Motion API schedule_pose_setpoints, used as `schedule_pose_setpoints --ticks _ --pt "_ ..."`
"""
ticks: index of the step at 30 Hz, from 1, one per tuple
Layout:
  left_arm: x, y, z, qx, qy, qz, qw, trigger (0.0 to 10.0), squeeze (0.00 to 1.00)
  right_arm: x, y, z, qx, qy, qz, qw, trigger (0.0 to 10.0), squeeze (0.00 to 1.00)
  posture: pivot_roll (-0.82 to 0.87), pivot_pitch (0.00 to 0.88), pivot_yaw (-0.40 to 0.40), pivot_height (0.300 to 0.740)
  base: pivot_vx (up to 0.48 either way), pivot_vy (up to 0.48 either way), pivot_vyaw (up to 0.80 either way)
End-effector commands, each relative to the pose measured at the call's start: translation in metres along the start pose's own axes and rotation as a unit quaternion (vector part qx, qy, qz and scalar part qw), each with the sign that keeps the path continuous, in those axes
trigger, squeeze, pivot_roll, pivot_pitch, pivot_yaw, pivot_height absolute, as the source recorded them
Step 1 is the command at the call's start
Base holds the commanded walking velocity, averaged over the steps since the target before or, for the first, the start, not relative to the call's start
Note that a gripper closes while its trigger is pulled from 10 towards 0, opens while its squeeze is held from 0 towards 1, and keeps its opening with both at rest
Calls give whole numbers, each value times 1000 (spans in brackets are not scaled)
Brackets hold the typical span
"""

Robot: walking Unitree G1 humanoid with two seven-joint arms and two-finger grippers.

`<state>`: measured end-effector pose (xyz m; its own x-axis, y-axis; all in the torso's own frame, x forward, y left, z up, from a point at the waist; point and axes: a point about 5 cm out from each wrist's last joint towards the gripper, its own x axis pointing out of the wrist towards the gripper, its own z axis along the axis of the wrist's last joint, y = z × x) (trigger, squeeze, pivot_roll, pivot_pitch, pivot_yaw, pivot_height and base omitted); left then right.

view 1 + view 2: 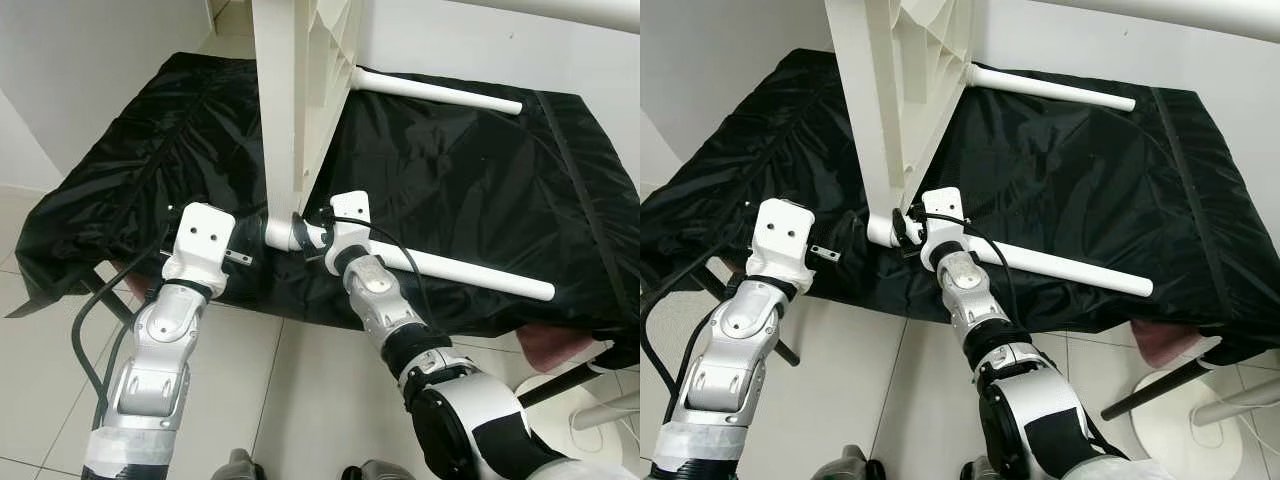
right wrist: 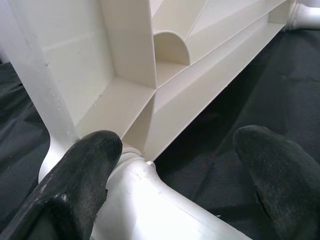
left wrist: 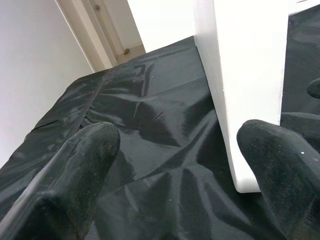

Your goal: Building children table

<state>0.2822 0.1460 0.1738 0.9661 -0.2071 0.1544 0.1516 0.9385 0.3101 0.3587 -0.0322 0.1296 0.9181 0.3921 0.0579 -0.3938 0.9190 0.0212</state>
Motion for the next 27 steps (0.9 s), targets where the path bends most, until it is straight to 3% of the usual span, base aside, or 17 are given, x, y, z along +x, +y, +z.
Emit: schedule_pose_setpoints --ticks 1,23,27 --pt "-1 2 -2 5 8 16 1000 10000 0 2 31 -5 5 15 55 998 10000 0 32 75 15 740 0 0 0" --pt "-3 0 -1 2 10 12 1000 10000 0 5 54 2 21 -5 106 994 10000 0 31 103 22 740 0 0 0" --pt "-3 0 -1 -1 12 14 1000 10000 0 5 53 2 24 -9 102 994 10000 0 30 100 24 740 0 0 0"
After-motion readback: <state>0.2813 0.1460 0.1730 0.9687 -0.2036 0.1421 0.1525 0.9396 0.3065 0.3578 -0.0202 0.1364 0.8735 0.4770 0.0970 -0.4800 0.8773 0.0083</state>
